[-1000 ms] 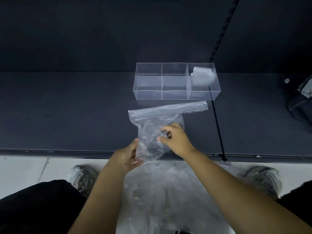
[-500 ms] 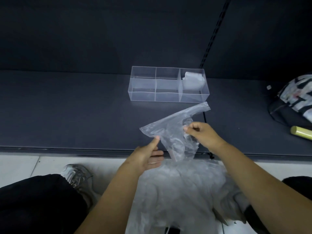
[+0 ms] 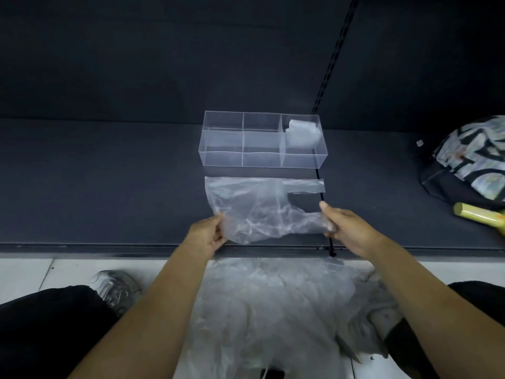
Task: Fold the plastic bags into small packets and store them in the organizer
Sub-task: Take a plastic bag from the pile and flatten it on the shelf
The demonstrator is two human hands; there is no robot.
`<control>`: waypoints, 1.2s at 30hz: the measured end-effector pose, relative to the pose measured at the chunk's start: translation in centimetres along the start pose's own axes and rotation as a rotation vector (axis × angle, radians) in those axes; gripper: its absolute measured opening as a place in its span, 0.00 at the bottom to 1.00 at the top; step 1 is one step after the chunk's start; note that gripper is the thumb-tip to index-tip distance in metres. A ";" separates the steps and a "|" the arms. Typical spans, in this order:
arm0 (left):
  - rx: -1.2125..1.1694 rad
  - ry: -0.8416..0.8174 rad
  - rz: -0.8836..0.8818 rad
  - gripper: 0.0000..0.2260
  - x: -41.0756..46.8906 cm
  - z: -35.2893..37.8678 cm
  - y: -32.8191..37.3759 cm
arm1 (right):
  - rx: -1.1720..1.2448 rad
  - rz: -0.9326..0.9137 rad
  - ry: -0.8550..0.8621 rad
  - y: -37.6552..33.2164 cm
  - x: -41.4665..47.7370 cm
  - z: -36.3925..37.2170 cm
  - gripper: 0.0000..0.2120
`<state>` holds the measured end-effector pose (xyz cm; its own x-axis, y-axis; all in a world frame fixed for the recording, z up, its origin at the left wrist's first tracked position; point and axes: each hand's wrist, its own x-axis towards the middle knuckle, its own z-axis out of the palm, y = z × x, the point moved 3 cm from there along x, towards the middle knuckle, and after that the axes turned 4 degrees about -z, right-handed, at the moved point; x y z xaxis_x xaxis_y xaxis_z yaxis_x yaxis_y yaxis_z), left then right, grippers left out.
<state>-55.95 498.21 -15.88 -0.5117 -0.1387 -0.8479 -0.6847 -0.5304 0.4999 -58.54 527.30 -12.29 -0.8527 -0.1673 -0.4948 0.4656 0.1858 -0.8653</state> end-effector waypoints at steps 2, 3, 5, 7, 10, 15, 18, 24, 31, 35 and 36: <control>0.017 0.011 0.033 0.07 0.8 -0.7 1.1 | -0.045 0.027 -0.050 0.0 0.0 -1.0 0.29; 0.020 0.013 0.048 0.06 1.2 -0.9 1.5 | -0.059 0.032 -0.046 0.2 0.1 -1.5 0.33; 0.020 0.020 0.075 0.06 1.8 -1.2 2.2 | -0.065 0.042 -0.042 0.2 0.2 -2.0 0.34; 0.033 0.026 0.092 0.08 1.9 -1.3 2.5 | -0.093 0.029 -0.074 0.1 0.2 -2.0 0.21; 0.111 0.056 0.089 0.10 1.1 -1.5 2.3 | -0.147 -0.015 -0.086 0.2 0.2 -1.7 0.15; 0.127 0.122 0.091 0.17 -1.1 -2.1 0.6 | -0.124 -0.013 -0.217 1.4 0.2 -0.2 0.05; 0.077 0.118 0.132 0.17 -1.7 -1.5 -0.2 | -0.048 0.009 -0.302 1.5 -0.3 0.6 0.11; -0.131 0.149 -0.010 0.08 -1.8 -1.8 -0.6 | -0.158 -0.010 -0.423 1.0 -2.0 1.4 0.23; -0.179 0.146 -0.069 0.16 -0.8 -2.6 0.2 | -0.160 0.061 -0.560 1.9 -4.3 0.4 0.31; -0.084 0.132 -0.063 0.09 -0.6 -2.6 0.4 | -0.080 0.053 -0.400 3.3 -4.1 1.5 0.21; -0.071 0.123 -0.062 0.08 -0.6 -2.6 0.4 | -0.073 0.042 -0.343 3.6 -3.9 1.8 0.15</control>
<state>-54.55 495.87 -15.69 -0.3993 -0.2029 -0.8941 -0.6724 -0.5981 0.4360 -53.11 526.85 -13.66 -0.6982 -0.4709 -0.5392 0.4703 0.2662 -0.8414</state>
